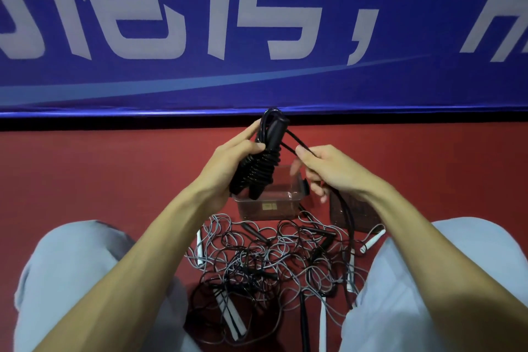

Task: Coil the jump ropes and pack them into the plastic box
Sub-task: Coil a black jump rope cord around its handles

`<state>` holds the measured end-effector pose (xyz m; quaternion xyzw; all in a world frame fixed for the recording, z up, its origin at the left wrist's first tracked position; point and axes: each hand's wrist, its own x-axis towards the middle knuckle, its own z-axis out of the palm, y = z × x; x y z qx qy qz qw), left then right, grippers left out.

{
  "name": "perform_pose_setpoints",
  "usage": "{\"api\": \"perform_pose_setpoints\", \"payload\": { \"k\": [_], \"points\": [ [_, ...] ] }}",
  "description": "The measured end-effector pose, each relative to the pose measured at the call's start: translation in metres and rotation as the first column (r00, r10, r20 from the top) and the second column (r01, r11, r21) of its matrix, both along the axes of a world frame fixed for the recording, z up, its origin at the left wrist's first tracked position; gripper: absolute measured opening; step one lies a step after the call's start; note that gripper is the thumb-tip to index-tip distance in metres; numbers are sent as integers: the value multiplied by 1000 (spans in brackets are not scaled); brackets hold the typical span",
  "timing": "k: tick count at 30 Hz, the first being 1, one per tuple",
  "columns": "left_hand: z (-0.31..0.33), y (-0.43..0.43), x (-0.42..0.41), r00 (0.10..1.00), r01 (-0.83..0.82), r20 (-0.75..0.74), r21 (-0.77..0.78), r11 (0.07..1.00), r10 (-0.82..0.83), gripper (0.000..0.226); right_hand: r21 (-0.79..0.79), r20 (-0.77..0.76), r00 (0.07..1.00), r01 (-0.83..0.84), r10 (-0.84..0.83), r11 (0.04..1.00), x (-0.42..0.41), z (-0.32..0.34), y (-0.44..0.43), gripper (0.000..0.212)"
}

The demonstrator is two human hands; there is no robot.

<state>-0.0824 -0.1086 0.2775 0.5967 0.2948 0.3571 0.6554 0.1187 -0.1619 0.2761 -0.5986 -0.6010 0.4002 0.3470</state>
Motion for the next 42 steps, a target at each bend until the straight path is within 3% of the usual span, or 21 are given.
{"api": "perform_pose_setpoints", "payload": {
  "k": [6, 10, 13, 18, 21, 25, 29, 33, 36, 39, 42],
  "points": [
    [-3, 0, 1, 996, -82, -35, -17, 997, 81, 32, -123, 378, 920, -58, 101, 991, -4, 9, -11, 39],
    [-7, -5, 9, 996, -72, -59, -9, 997, 71, 36, -287, 397, 896, -86, 200, 954, -6, 16, -16, 39],
    [-9, -5, 10, 984, -88, -156, 21, 996, 90, 33, -329, 462, 852, -92, 245, 940, -5, 18, -20, 39],
    [-9, 2, 5, 943, -174, -256, 161, 972, 211, 22, -177, 640, 745, -98, 190, 979, 3, 21, -19, 29],
    [-18, 15, -3, 847, -189, -393, 409, 893, 359, 19, -157, 709, 669, -161, 225, 974, 3, 18, -20, 15],
    [-25, 19, -3, 676, -5, -582, 610, 792, 452, 43, -106, 771, 573, -315, 278, 943, -10, 16, -22, 5],
    [-23, 13, -3, 602, 207, -699, 603, 771, 386, 42, 85, 866, 475, -443, 153, 892, -21, 13, -23, 9],
    [-22, 8, -2, 620, 303, -737, 540, 785, 268, 43, 301, 839, 542, -388, -48, 871, -16, 4, -17, 24],
    [-22, 6, 0, 665, 362, -730, 500, 787, 158, 43, 434, 760, 611, -222, -223, 873, -11, -4, -10, 26],
    [-19, 4, 1, 723, 345, -683, 486, 803, 103, 47, 370, 617, 748, -2, -245, 929, -10, -5, -8, 22],
    [-16, 2, -1, 750, 321, -653, 500, 805, 106, 48, 261, 433, 874, 112, -220, 959, -13, -6, -6, 26]
  ]
}}
